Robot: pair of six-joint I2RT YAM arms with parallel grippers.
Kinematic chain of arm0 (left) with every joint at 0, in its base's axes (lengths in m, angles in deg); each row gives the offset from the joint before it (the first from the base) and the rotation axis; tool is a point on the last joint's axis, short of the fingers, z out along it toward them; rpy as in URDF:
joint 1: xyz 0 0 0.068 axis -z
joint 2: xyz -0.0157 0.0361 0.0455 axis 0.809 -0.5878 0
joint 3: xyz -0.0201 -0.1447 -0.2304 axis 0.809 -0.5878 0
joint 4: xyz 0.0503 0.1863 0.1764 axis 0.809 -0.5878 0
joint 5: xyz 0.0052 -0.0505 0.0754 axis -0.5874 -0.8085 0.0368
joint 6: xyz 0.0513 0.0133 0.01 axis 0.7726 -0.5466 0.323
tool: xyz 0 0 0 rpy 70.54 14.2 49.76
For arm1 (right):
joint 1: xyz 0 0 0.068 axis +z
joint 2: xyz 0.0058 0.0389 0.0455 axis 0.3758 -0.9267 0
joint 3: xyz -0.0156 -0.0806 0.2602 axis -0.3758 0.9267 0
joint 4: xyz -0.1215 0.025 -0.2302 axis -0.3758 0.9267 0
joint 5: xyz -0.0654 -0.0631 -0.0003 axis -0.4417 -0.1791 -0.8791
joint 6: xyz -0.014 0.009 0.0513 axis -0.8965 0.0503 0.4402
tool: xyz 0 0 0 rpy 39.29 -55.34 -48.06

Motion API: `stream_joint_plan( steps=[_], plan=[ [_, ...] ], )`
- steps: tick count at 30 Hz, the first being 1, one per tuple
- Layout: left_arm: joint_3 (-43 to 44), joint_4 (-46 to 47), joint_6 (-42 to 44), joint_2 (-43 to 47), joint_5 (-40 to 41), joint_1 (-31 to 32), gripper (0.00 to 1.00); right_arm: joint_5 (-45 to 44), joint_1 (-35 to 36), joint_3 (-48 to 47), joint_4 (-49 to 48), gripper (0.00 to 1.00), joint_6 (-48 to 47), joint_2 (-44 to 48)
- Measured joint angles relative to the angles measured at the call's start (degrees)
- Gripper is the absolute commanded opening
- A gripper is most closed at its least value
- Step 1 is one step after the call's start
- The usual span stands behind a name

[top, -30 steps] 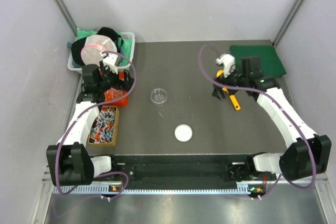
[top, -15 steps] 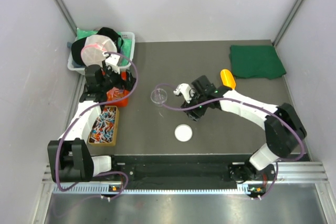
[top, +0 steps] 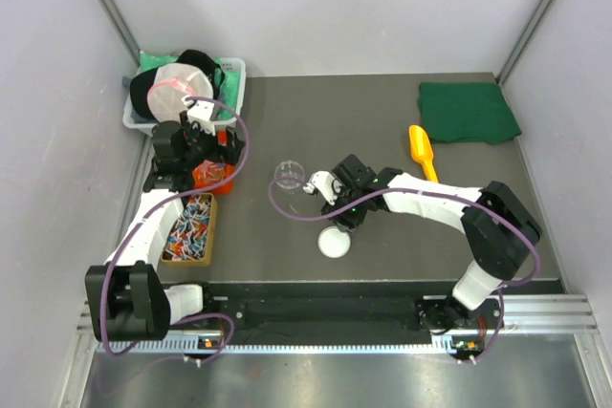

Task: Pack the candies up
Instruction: Pick up the bottle lid at the center of the board.

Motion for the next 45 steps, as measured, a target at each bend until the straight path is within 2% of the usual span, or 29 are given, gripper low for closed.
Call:
stream_joint_plan(
  steps=[7,10,11,16,23,31,45],
  plan=[
    [0.0,-0.1,0.0,0.5,3.2,0.0,0.99,-1.5,0.4,2.4,-0.9,0.46,0.4,-1.9],
    [0.0,-0.1,0.1,1.1,3.8,0.0,0.99,-2.0,1.0,2.4,-1.4,0.31,0.4,-2.9],
    [0.0,-0.1,0.1,1.3,3.9,0.0,0.99,-2.4,1.3,2.4,-1.7,0.21,0.4,-3.0],
    [0.0,-0.5,0.7,2.9,4.8,0.0,0.99,-3.5,2.1,2.3,-2.3,0.07,0.9,-3.3],
    [0.0,-1.0,1.4,4.7,5.7,0.0,0.99,-7.1,2.3,2.3,-2.8,0.02,0.2,-3.3],
    [-0.1,-1.9,2.4,4.9,6.8,0.0,0.99,-11.2,1.1,4.6,-4.3,0.02,-1.7,-1.5],
    [-0.1,-2.1,2.8,5.1,7.4,-0.3,0.99,-14.3,-10.1,11.4,-7.0,0.02,-6.6,4.2]
  ],
)
